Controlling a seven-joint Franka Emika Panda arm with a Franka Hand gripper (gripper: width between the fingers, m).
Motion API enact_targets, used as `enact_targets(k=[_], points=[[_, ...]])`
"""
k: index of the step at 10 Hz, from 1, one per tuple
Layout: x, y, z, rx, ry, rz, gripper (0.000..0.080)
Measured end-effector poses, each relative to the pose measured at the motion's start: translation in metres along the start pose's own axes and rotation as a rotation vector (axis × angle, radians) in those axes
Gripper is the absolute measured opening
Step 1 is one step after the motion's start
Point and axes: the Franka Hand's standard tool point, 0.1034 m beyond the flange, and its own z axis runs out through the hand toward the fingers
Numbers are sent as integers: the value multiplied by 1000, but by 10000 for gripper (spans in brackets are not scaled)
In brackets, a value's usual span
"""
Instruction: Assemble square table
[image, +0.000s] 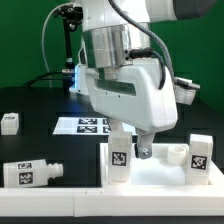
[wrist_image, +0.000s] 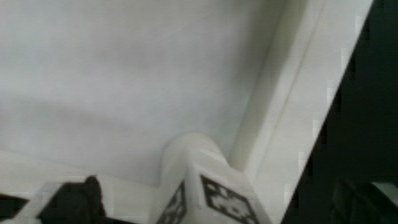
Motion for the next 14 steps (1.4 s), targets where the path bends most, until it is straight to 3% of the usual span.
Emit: enact_targets(k=[1,2,4,6,7,8,9,10,12,14], points=[[3,1,-1,-4,5,-122,647],[11,2,-3,-30,30,-374,647],[10,2,-4,-78,43,-711,649],[15,4,-4,-66,46,-654,649],[15,4,-4,-64,46,-638,560],[15,4,-4,-62,48,-570,377],[15,4,-4,-61,49,-517,377],[13,3,-4,-61,56,-418,282],[11,1,-5,-77,89,-182,282],[14,2,-2,-43,77,168,282]])
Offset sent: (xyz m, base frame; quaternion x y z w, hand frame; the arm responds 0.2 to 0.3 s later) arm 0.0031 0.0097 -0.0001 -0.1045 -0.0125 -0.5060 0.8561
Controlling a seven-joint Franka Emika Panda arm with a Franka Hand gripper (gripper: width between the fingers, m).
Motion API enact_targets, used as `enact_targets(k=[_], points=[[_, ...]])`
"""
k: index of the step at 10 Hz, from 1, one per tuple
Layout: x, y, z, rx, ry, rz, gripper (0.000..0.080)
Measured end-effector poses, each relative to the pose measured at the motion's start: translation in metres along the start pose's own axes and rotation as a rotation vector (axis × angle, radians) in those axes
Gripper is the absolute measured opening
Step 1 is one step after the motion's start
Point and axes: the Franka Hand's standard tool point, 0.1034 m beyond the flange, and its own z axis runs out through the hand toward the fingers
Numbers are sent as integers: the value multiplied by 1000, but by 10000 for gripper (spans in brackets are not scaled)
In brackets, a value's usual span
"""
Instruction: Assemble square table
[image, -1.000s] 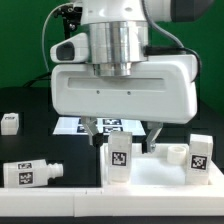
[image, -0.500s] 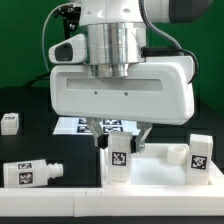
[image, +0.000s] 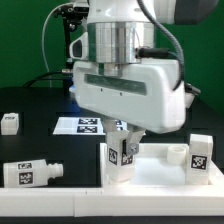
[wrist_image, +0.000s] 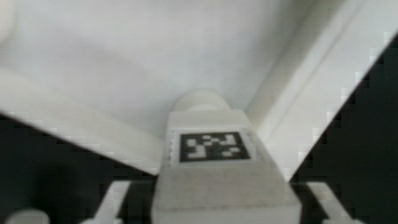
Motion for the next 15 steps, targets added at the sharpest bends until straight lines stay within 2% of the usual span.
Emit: enact_targets(k=[1,2,5,6,7,8,9,12,13,14,15], points=[[1,1,1,39,-19,201,282],[1,3,0,64,-31,306,282],[-1,2,0,55,-31,244,283],[-4,3,-1,31,-32,51,380],[-3,-1,-3,37,-22,-154,559],[-2,0,-2,35,-22,-319,559],[-4,3,1,23,-30,-468,631],[-2,4,1,20,-23,-664,649],[-2,4,1,14,-14,-777,649],[-3,-1,-1,-8,23,-1025,649],[-5,-4,-2,-14,29,-1139,649]])
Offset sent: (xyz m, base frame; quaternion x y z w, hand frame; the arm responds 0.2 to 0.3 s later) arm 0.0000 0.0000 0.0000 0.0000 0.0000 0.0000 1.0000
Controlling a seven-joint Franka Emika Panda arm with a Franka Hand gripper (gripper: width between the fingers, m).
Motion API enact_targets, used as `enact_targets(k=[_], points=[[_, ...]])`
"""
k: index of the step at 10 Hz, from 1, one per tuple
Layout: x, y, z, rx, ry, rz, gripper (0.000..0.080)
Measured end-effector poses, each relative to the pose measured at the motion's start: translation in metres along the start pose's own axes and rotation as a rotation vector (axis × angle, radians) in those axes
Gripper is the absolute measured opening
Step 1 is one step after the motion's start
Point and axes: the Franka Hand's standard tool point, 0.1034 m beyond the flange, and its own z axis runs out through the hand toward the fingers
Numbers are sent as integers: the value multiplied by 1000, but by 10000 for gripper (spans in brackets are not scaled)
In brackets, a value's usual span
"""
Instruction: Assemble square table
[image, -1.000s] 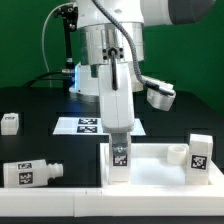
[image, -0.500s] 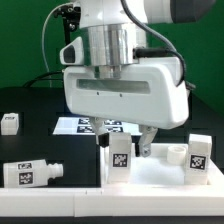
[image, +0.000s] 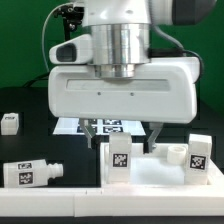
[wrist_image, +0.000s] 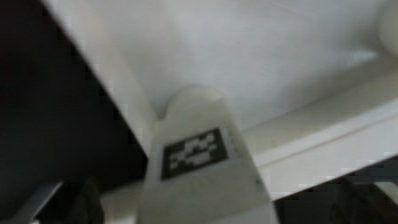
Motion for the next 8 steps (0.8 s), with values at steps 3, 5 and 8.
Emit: enact_targets(k=[3,5,8], points=[[-1,2,1,0,-2,84,487],[0,4,1,-3,-1,206,287],[0,6,1,-5,0,646,287]])
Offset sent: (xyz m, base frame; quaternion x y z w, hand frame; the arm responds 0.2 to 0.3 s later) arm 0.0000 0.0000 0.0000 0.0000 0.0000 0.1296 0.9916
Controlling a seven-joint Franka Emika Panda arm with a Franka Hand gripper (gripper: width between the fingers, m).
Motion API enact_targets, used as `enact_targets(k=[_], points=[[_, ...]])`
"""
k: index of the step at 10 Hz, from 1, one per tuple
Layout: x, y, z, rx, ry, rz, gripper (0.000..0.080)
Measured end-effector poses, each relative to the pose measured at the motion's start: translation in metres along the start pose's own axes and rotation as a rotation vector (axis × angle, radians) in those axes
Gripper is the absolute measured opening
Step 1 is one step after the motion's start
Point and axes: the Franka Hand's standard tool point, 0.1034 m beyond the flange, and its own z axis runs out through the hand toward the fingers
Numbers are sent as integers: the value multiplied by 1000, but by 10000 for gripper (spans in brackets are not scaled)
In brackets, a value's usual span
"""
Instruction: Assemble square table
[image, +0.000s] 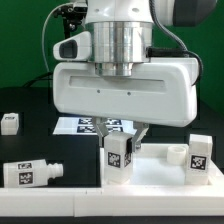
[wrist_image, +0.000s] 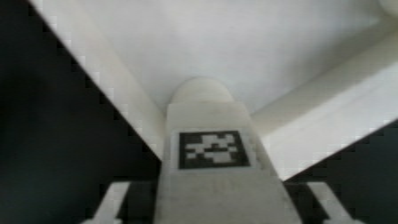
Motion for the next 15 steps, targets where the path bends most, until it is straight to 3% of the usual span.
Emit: enact_targets(k=[3,6,7,8,9,10,13,15], points=[[0,2,1,55,-75,573,287],[-3,1,2,53,-89,730,287],[-3,1,2,54,-88,697,358],[-3,1,2,51,-81,625,358],[-4,0,2,51,-73,405,541],[-4,-3,1,60,-71,219,615],[-4,-2,2,64,-65,35,648],[2,-3,0,61,11,-289,649]])
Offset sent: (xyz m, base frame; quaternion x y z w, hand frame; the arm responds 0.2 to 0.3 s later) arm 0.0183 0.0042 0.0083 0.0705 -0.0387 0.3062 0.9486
